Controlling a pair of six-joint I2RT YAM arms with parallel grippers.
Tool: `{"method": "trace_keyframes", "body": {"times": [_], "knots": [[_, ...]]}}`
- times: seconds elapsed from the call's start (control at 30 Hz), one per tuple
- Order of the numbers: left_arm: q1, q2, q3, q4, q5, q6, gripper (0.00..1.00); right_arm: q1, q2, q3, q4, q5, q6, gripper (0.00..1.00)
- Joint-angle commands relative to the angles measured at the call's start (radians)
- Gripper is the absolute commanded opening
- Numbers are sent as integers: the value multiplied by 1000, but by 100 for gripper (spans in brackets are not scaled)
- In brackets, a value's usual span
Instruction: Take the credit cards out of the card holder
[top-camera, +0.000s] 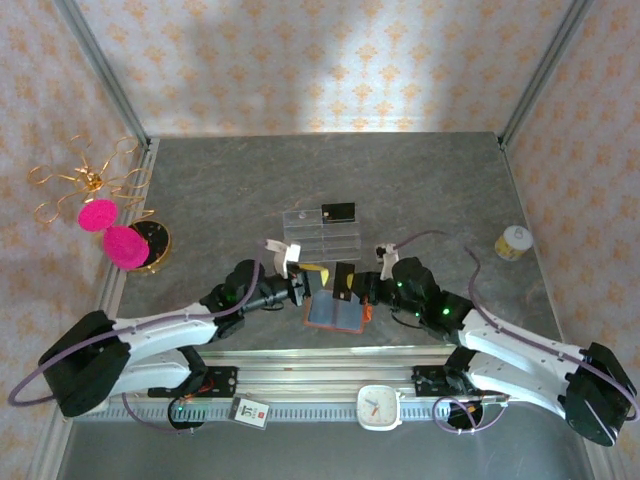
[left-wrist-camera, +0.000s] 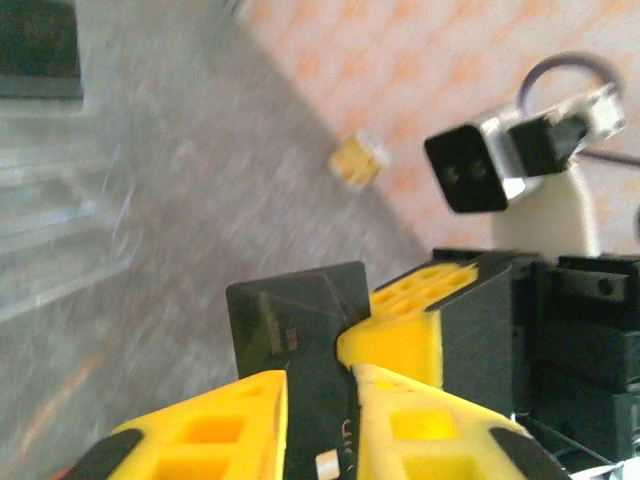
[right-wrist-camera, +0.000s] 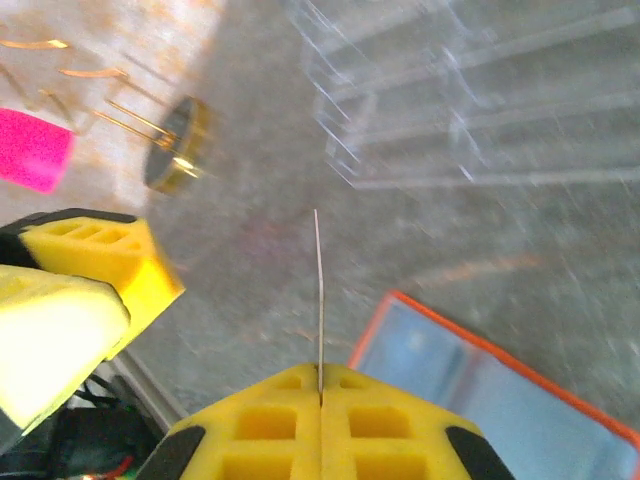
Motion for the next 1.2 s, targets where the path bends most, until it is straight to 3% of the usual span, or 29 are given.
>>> {"method": "trace_keyframes", "body": {"times": [0.0,0.37,0.6,0.77,0.9,0.97,1.0,1.03,1.13,1.17], "knots": [[23,-43,-64,179,72,-37,28,-4,-32,28,94,-27,-48,0],[35,-74,-129,380,134,-116,34,-3,-35,40,334,-164,-3,0],[35,-48,-111,389,173,-133,35,8,-3,42,408,-182,-1,0],[34,-42,-104,404,196,-147,16,8,16,50,362,-86,-8,0],[35,-46,-80,370,176,-125,12,25,40,57,321,-69,-29,0],[37,-31,-44,335,184,-103,0,32,45,53,303,-54,-34,0],[39,-25,-27,313,193,-88,0,33,44,51,295,-49,-34,0],[44,-22,-8,287,206,-66,0,33,39,51,276,-38,-33,3],[80,-34,94,71,213,65,0,14,-1,69,153,29,-45,29],[94,-29,153,-38,218,140,0,-14,-19,72,99,41,-50,31]]}}
